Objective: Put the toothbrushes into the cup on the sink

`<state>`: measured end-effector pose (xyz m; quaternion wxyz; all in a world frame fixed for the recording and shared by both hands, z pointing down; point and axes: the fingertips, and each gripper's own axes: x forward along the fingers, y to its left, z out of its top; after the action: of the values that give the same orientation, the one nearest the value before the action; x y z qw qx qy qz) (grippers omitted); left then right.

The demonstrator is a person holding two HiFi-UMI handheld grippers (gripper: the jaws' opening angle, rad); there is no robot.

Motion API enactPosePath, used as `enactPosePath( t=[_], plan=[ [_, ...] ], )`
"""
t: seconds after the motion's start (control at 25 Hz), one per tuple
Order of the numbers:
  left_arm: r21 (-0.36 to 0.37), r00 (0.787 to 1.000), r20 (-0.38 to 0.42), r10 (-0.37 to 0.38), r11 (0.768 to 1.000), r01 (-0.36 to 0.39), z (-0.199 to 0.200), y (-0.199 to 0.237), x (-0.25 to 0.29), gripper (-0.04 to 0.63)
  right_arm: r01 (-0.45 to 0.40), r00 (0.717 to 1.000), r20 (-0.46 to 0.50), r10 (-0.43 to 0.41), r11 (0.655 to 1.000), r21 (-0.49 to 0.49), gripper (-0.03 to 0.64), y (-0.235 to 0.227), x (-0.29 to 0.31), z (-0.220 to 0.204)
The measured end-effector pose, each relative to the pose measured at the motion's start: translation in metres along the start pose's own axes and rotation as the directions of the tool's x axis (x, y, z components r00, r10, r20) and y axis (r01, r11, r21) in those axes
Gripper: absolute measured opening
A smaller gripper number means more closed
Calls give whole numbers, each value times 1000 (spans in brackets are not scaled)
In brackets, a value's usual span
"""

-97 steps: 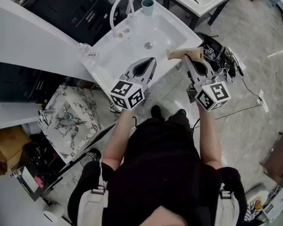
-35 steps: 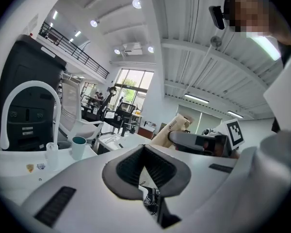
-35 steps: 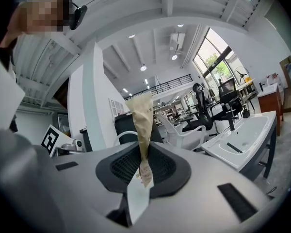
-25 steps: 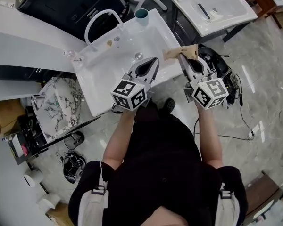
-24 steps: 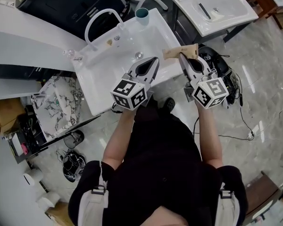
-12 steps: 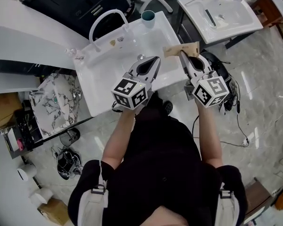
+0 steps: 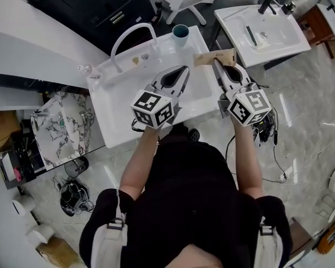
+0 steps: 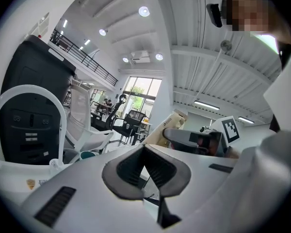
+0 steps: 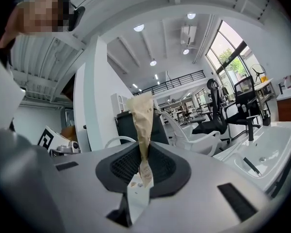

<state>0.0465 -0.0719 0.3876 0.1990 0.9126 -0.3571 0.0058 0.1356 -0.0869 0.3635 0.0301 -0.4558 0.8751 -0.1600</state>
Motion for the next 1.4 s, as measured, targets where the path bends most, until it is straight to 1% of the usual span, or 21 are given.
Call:
enactPosePath(
  t=[0.2,0.48,0.72,1.04,1.4],
  plan=[
    [-1,1000,10,4,1000,-4,9,22,4,8,-6,1000,2,6,1000,-19,61,-5,30,9],
    [-2,1000,12,1,1000,-1,20,57,5,8,-4,1000,-4,4,999,-37,61,-8,69,10],
    [-2,1000,2,-3,1000,3,27,81,8,8,17,1000,-2,-17,999,-44,61,-17,92,11],
    [-18,1000,-23,2,1000,-2,24,93,23,9,29,1000,-11,-29,999,-31,61,-39,113,11],
    [-44,999,-36,8,999,-9,20,96,37,8,14,999,-48,-15,1000,-25,61,-56,138,4]
  ],
)
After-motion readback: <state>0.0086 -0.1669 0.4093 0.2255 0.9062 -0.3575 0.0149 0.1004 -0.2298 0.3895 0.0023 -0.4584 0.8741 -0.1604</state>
